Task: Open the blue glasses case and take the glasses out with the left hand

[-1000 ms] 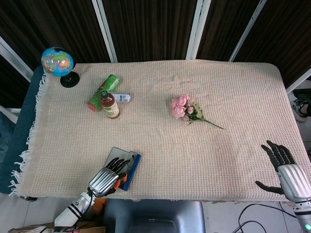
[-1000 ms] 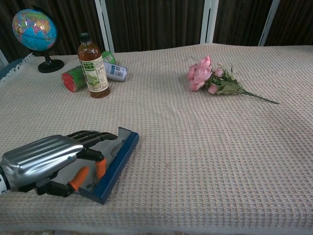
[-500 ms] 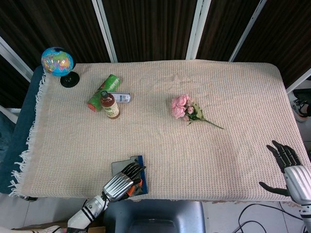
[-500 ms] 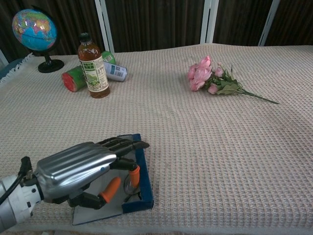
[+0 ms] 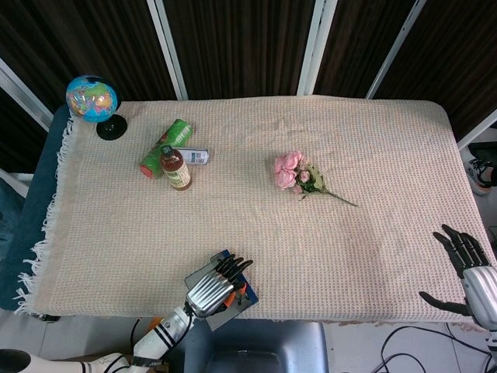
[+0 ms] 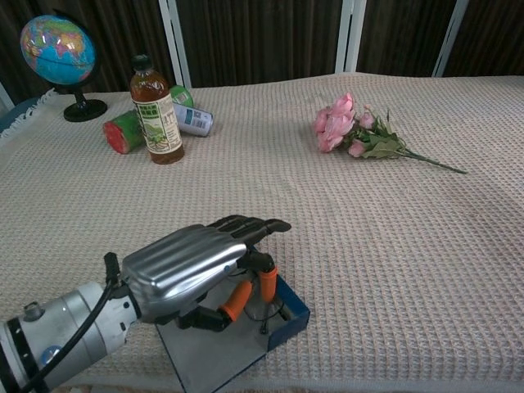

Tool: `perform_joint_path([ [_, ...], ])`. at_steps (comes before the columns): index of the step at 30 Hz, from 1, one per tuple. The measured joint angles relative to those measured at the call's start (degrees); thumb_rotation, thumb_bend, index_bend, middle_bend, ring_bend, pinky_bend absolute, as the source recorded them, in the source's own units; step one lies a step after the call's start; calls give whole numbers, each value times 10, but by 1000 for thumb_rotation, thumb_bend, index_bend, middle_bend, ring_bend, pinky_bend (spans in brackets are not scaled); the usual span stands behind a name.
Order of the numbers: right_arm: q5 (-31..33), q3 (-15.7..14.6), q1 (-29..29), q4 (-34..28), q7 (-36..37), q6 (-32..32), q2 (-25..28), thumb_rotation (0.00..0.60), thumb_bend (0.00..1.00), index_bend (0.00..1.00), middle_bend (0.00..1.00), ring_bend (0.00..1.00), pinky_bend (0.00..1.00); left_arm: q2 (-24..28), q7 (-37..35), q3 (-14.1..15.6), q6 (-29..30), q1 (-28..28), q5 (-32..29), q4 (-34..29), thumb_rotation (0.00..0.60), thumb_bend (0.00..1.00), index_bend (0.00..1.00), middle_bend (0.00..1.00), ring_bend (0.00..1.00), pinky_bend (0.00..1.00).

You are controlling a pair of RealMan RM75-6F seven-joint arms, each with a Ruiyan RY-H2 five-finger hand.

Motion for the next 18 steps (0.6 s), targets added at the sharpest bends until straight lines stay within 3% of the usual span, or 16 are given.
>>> perform_joint_path([
  [18,8,5,-7,10,35,13,8,600,15,0,0,0,0,-67,3,-64,-5,-38,-39,97,600,684,198,0,0,0],
])
